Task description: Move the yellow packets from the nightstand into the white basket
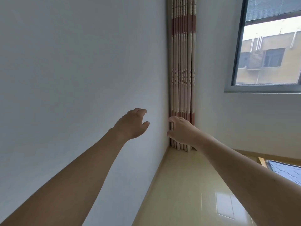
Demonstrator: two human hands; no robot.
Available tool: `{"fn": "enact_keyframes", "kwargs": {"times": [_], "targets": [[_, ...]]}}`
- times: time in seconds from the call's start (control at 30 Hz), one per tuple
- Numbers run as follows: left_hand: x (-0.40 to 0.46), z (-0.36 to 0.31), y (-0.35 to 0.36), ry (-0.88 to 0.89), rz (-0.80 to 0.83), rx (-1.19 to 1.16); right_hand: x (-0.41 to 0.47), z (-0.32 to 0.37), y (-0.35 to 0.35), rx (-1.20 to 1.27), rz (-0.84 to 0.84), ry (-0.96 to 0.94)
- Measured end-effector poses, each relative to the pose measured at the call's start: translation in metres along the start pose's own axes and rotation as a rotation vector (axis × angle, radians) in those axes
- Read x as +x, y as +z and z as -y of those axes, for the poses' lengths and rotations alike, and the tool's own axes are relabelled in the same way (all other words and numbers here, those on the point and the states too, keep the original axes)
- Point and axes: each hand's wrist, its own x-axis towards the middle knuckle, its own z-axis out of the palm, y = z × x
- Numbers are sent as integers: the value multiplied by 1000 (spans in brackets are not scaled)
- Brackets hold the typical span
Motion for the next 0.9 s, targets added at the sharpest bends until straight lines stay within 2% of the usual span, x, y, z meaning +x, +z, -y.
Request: {"fn": "enact_keyframes", "kwargs": {"times": [0.13,0.27,0.57,0.9], "targets": [[108,29,16,58,-15,-46,88,-22,-19,11,-78,83],[205,24,45,121,5,-111,146,-57,-29,-16,-90,152],[406,-47,143,350,10,-204,291,-202,-62,-44,-157,336],[638,-134,192,444,-36,-227,453,-339,-152,-84,-297,360]]}}
